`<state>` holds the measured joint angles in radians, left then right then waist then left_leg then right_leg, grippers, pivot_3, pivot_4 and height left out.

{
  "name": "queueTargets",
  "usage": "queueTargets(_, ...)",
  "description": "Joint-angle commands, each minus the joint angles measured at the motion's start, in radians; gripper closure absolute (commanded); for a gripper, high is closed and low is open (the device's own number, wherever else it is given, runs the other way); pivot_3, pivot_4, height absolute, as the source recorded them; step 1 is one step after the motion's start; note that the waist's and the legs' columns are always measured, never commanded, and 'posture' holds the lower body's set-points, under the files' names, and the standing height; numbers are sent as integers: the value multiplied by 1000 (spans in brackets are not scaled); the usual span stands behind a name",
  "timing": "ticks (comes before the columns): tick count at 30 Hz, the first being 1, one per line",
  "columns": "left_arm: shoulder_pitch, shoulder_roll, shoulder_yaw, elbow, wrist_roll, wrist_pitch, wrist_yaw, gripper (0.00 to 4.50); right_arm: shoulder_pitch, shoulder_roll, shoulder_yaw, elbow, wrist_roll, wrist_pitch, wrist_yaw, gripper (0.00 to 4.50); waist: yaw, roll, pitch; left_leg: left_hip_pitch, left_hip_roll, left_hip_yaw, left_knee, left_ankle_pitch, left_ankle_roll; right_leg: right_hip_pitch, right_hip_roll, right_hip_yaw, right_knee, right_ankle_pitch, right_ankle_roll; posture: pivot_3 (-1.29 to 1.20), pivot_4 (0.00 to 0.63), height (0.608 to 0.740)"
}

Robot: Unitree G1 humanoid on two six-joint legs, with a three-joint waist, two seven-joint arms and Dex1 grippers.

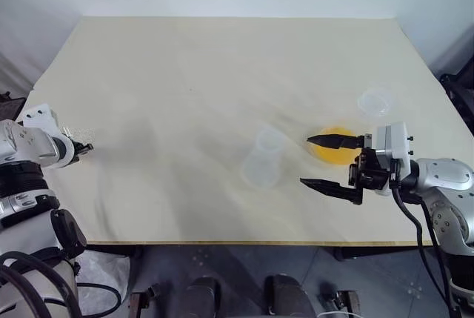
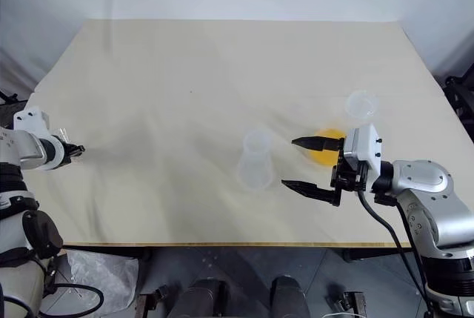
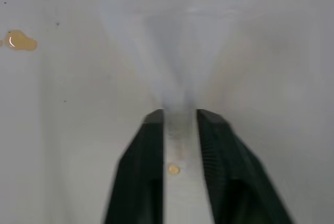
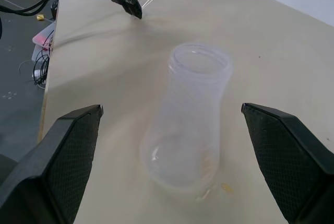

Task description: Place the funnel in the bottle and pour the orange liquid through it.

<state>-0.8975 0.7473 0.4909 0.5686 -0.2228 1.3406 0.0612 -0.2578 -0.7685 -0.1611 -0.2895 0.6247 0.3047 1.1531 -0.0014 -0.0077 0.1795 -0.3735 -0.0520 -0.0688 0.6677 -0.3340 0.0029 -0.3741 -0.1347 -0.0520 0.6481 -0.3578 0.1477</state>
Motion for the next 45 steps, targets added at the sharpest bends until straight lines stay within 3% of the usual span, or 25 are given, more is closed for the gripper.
queueTargets(1,-24,47,4,-5,17,1,-12,4362,-4,-3,-22,-28,10,-16,-2,0,0,0,0,0,0,0,0,0,0,0,0,0,0,0,0,0,150,740)
queueTargets(5,1,66,-36,-46,8,-37,-68,4362,-6,-3,-22,-24,6,-19,-4,0,0,0,0,0,0,0,0,0,0,0,0,0,0,0,0,0,150,740)
queueTargets(12,175,41,-113,-372,-18,-500,-287,4362,-1,-6,-34,-13,1,-22,-9,0,1,0,0,-2,0,0,1,0,0,-1,-1,0,-1,0,0,0,150,740)
queueTargets(18,217,-98,-121,-545,-142,-760,-475,4362,15,-6,-51,-13,2,-25,-17,0,12,0,0,-2,0,0,2,0,0,1,-1,0,-3,0,0,0,150,740)
queueTargets(24,235,-230,-228,-641,-260,-952,-736,4362,76,20,-80,-78,36,-1,-73,0,14,0,0,-3,0,0,2,0,0,1,0,-1,-3,0,0,0,150,740)
queueTargets(28,184,-329,-307,-635,-350,-982,-870,4362,162,30,-104,-138,44,20,-126,0,16,0,0,-3,0,1,3,0,0,1,0,-1,-3,0,0,0,150,740)
queueTargets(33,132,-385,-386,-578,-367,-1009,-991,4362,232,39,-128,-195,42,26,-184,0,15,0,0,-4,1,2,6,0,0,2,1,0,-3,0,0,0,150,740)
queueTargets(45,55,-484,-539,-364,-285,-1133,-1204,4362,369,71,-168,-327,42,11,-286,0,23,0,0,-4,0,2,7,0,1,3,2,-1,-4,0,0,0,150,740)
